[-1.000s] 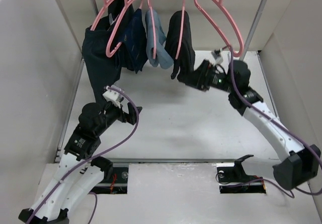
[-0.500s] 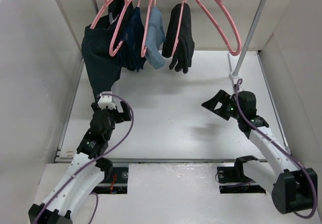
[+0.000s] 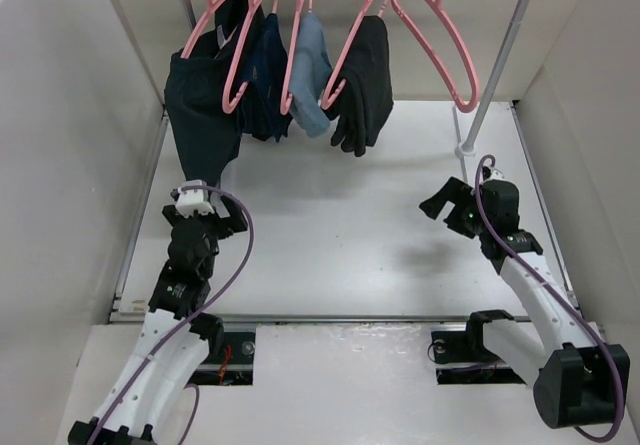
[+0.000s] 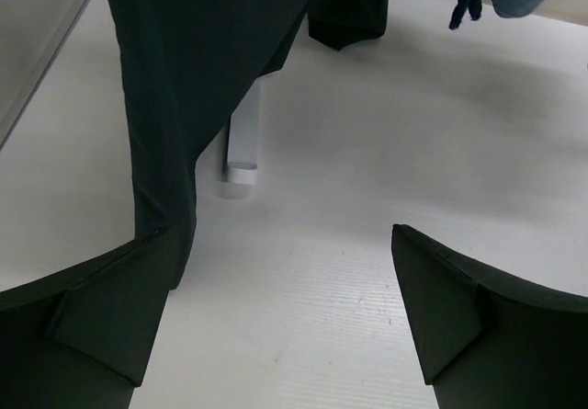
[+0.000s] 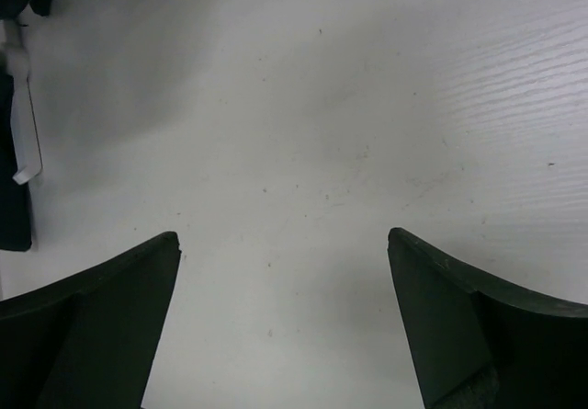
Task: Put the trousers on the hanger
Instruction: Reset both arms
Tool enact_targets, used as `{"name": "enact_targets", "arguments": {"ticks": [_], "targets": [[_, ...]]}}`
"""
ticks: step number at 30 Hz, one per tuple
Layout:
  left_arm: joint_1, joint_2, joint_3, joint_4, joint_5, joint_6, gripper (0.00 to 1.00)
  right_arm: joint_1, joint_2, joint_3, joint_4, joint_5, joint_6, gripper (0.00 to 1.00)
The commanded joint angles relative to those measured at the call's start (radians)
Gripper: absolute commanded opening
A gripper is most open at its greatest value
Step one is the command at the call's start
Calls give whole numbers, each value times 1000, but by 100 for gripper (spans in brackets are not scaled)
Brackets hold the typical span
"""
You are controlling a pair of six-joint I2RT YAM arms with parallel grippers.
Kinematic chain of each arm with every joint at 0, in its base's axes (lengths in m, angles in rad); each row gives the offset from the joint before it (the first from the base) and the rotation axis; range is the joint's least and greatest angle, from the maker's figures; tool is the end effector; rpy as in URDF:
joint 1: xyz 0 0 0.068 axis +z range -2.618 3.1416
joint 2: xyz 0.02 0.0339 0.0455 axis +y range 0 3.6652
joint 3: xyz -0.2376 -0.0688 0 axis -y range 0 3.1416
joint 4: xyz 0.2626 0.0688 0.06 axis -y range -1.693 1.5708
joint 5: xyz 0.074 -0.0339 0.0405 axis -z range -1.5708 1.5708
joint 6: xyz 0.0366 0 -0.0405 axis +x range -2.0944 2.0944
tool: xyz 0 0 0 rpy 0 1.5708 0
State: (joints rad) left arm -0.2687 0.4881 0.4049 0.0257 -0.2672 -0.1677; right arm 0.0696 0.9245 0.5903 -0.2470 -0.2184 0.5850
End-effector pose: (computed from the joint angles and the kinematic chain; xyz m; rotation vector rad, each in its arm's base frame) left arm 0.1818 -0.0400 0.2566 -0.1231 1.6229 -0.1181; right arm 0.2353 0.0243 0.2135 0.4342 2.1572 0.6091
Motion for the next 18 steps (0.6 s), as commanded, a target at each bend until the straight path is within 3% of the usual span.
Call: {"name": "enact_targets", "arguments": {"ticks": [1, 18], "targets": [[20, -16, -5, 51, 0, 5, 100, -13, -15, 51, -14, 45, -47, 99], [29, -16, -5, 51, 19, 14, 100, -13, -67, 32, -3, 25, -74, 99]]}}
